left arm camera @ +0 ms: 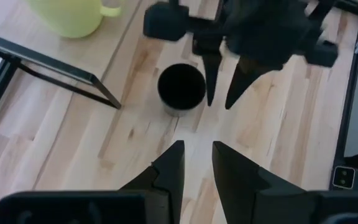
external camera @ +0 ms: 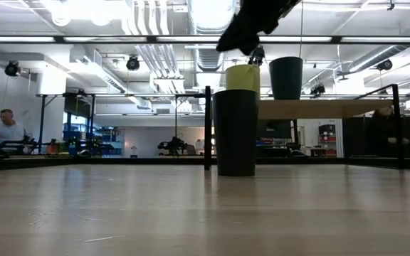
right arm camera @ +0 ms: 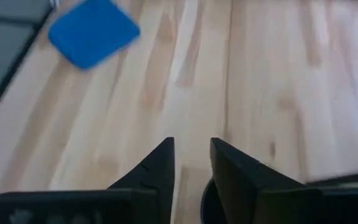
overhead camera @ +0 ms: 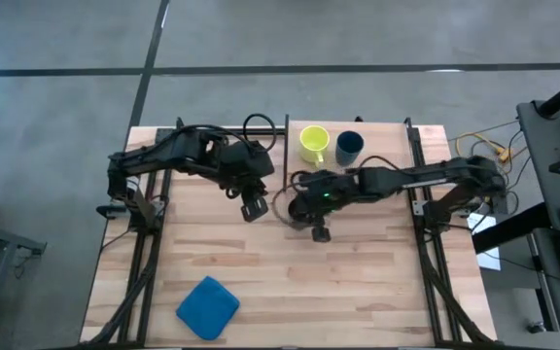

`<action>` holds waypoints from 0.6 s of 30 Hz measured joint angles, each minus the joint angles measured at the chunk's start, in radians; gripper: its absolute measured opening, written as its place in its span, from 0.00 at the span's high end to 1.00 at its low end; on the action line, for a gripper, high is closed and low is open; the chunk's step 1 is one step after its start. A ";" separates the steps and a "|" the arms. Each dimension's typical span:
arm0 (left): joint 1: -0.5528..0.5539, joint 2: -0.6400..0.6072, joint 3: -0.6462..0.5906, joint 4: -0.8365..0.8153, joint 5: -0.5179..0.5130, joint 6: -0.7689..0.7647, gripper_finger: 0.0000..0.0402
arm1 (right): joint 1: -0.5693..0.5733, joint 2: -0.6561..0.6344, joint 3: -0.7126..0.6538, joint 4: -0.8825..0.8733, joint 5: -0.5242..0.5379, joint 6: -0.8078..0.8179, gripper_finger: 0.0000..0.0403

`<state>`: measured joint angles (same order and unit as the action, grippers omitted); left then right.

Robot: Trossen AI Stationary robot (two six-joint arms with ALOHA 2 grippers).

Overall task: Stack small to large cups/mugs on shelf
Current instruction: Put the black cup on the shelf

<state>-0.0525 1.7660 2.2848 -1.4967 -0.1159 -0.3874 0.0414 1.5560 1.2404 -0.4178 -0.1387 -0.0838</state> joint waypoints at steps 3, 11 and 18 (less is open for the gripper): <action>0.000 -0.002 0.000 -0.032 0.000 0.000 0.83 | 0.000 0.067 0.084 -0.167 0.004 0.001 0.74; 0.000 -0.002 -0.001 -0.039 0.000 0.000 0.83 | 0.000 0.188 0.215 -0.356 0.009 0.030 0.77; 0.000 -0.002 0.000 -0.040 0.000 0.001 0.83 | 0.000 0.222 0.224 -0.359 0.008 0.071 0.82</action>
<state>-0.0525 1.7643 2.2845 -1.5364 -0.1158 -0.3862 0.0410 1.7781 1.4647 -0.7772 -0.1302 -0.0127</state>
